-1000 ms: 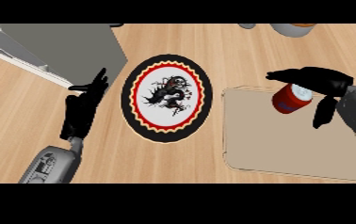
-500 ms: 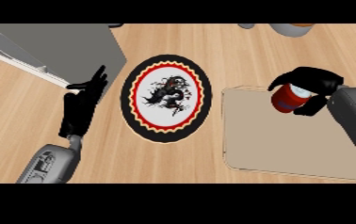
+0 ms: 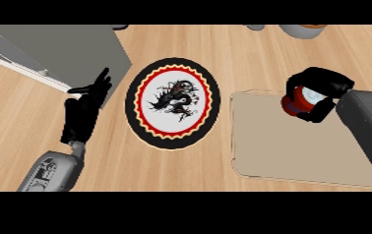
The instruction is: Pick the can from the tray and place it in the plate
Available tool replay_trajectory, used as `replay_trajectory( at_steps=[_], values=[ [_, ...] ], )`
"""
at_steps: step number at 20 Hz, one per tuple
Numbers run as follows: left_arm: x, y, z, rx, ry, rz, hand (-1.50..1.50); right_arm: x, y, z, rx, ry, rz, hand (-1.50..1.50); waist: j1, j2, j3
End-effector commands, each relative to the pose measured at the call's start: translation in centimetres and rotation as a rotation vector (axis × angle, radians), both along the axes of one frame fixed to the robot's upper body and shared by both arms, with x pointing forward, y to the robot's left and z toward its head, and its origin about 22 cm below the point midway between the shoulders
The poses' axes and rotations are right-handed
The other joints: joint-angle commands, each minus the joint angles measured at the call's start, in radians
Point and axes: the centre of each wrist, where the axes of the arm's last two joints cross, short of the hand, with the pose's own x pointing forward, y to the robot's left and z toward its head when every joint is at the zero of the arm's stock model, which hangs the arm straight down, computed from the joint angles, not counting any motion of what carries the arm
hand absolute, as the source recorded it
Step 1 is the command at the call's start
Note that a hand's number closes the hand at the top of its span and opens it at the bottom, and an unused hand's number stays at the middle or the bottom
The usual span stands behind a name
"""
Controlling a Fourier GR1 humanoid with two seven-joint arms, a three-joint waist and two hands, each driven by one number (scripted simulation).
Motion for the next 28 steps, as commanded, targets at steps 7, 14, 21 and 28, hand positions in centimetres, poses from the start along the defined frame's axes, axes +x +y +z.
replay_trajectory(
  at_steps=[7,14,21,28],
  values=[
    [-1.2,3.8,-0.1,0.048,-0.015,0.135,0.0,-6.0,-4.1,-7.3,-0.048,0.016,-0.871,1.5,-0.153,-0.069,-0.002],
    [-1.9,4.3,-0.6,0.049,-0.006,0.155,0.0,-2.7,4.6,-5.8,0.193,-0.41,-0.924,1.5,-0.166,-0.085,-0.001],
    [-1.8,4.7,0.0,0.052,-0.017,0.15,0.0,-1.4,16.2,-2.0,0.392,-0.626,-0.795,1.5,-0.138,-0.07,0.0],
    [-1.0,2.6,1.2,0.032,-0.059,0.098,0.0,-5.5,26.7,-0.5,0.474,-0.534,-0.791,1.5,-0.103,-0.047,0.006]
  ],
)
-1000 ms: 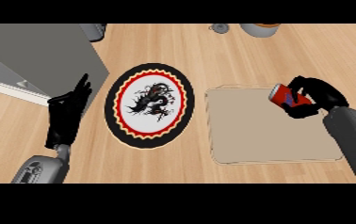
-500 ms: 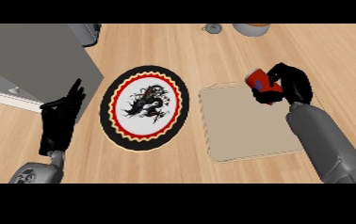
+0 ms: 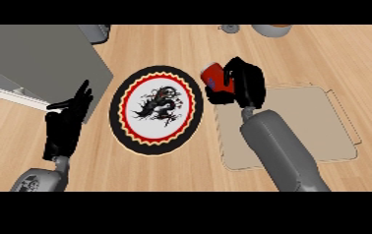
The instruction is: Pick the can from the tray and place it in the plate
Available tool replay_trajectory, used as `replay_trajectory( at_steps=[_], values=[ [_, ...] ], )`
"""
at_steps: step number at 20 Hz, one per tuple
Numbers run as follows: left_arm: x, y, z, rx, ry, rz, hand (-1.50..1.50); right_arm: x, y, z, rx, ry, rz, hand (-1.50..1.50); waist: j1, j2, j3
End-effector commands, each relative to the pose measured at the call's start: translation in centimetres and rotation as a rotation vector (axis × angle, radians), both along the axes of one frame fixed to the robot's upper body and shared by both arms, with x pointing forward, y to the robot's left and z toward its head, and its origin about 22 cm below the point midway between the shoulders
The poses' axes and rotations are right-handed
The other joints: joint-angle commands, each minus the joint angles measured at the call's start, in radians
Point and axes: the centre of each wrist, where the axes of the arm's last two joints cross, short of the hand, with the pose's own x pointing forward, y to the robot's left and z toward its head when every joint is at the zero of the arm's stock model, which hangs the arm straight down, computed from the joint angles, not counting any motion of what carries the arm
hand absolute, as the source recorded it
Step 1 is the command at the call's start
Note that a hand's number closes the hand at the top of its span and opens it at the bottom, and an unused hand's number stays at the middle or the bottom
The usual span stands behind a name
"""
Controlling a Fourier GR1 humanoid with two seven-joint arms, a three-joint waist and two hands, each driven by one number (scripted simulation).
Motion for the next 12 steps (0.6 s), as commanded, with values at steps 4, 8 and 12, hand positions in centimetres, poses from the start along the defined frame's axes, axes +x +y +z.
replay_trajectory(
  at_steps=[4,8,12],
  values=[
    [2.7,-1.3,3.6,0.027,-0.101,-0.074,0.0,-3.9,7.4,4.5,0.058,0.03,-0.059,1.5,0.069,0.033,0.013],
    [3.3,-2.5,2.7,0.008,-0.108,-0.109,0.0,-4.9,10.8,6.6,0.046,0.038,-0.07,1.5,0.108,0.048,0.014],
    [5.2,-2.3,3.0,0.014,-0.129,-0.132,0.0,-4.1,12.4,5.2,-0.011,0.082,-0.1,1.5,0.127,0.059,0.014]
  ],
)
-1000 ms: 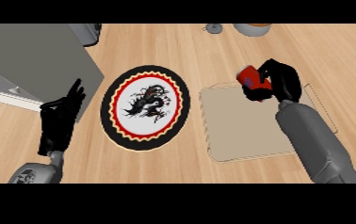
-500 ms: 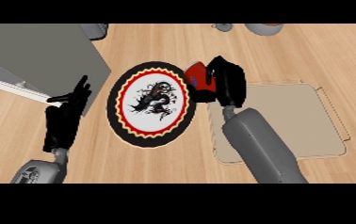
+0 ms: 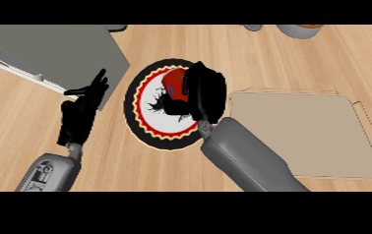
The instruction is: Pick the can from the tray and place it in the plate
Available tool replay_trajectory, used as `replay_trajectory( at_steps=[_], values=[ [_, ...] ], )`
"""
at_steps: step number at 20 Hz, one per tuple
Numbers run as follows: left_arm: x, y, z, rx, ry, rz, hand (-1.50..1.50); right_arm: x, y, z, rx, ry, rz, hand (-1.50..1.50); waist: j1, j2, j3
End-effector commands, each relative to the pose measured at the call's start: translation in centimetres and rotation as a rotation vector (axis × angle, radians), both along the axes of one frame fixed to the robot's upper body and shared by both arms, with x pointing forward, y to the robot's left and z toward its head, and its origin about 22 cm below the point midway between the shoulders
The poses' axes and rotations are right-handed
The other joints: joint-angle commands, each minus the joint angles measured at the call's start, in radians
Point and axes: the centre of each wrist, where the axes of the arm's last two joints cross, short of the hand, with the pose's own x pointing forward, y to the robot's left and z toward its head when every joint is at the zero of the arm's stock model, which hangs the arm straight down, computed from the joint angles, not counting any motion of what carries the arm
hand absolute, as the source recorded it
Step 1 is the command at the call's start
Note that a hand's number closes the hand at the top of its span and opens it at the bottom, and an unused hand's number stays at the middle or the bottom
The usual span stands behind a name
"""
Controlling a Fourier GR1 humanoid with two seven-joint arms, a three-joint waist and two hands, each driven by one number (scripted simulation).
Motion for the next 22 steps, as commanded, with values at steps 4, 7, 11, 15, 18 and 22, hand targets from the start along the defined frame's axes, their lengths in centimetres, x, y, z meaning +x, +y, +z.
replay_trajectory(
  at_steps=[4,7,11,15,18,22],
  values=[
    [0.9,-0.4,1.3,0.033,-0.086,-0.042,0.0,2.2,2.0,-1.0,-0.185,0.127,-0.124,1.5,0.048,0.01,0.007],
    [2.3,-1.2,2.3,0.027,-0.078,-0.054,0.0,2.0,1.4,-2.5,-0.083,0.197,-0.147,1.5,0.041,0.012,0.008],
    [2.6,-1.5,3.0,0.009,-0.081,-0.049,0.0,2.3,0.8,-3.2,0.049,0.257,-0.156,-1.5,0.056,0.017,0.009],
    [3.2,-0.4,3.6,0.021,-0.104,-0.054,0.0,2.9,-0.4,-5.6,0.081,0.216,-0.166,-1.5,0.07,0.024,0.009],
    [2.9,-1.6,2.7,0.013,-0.107,-0.066,0.0,3.0,-0.1,-4.9,0.177,0.174,-0.14,-1.5,0.08,0.027,0.01],
    [2.5,-1.4,2.8,0.018,-0.097,-0.069,0.0,2.5,0.8,-2.9,0.368,0.041,-0.119,-1.5,0.062,0.016,0.01]
  ],
)
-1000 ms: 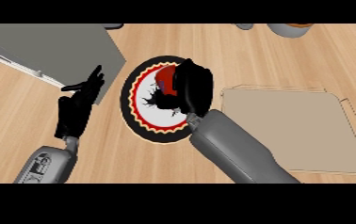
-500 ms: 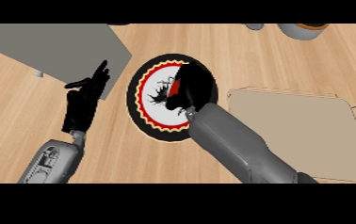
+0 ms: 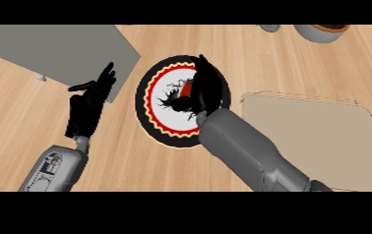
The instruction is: Pick the can from the tray and place it in the plate
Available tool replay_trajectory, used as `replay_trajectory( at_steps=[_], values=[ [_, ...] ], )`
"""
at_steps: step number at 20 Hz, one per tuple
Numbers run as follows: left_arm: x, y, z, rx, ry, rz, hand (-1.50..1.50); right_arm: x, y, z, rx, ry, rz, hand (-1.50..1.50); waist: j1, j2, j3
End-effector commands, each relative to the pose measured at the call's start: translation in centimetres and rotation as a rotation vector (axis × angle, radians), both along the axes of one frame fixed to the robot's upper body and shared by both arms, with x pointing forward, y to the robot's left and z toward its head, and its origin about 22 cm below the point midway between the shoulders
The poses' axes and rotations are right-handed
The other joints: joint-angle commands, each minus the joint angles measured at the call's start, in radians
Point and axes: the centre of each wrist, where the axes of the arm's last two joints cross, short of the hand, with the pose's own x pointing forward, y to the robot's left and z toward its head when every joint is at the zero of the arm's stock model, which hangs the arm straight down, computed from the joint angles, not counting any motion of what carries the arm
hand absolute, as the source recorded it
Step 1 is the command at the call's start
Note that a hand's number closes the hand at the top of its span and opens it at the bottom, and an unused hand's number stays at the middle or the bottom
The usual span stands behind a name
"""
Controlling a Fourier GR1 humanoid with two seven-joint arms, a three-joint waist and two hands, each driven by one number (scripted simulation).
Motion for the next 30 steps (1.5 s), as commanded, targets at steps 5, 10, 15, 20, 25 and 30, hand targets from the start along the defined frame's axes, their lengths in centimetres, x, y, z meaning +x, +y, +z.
replay_trajectory(
  at_steps=[5,10,15,20,25,30],
  values=[
    [1.2,1.3,1.8,0.031,-0.06,0.017,0.0,-0.3,-0.2,1.3,0.327,-0.246,-0.163,-1.5,-0.062,-0.017,0.006],
    [-0.7,1.7,0.5,0.008,-0.038,0.064,0.0,-2.1,-2.3,-0.8,0.392,-0.301,-0.271,-1.5,-0.104,-0.036,0.005],
    [-0.4,3.8,1.9,0.014,-0.04,0.09,0.0,-5.3,-6.9,-1.3,0.418,-0.323,-0.284,-1.5,-0.112,-0.033,0.005],
    [-1.5,0.8,1.9,0.006,-0.049,0.065,0.0,-10.0,-11.8,-1.2,0.398,-0.322,-0.264,-1.5,-0.1,-0.029,0.005],
    [-0.5,2.8,1.7,0.011,-0.023,0.037,0.0,-14.2,-15.4,-2.4,0.362,-0.301,-0.282,-1.5,-0.092,-0.024,0.005],
    [0.1,3.2,1.3,0.019,-0.047,0.06,0.0,-15.3,-17.6,-1.7,0.409,-0.323,-0.281,-1.5,-0.088,-0.022,0.006]
  ],
)
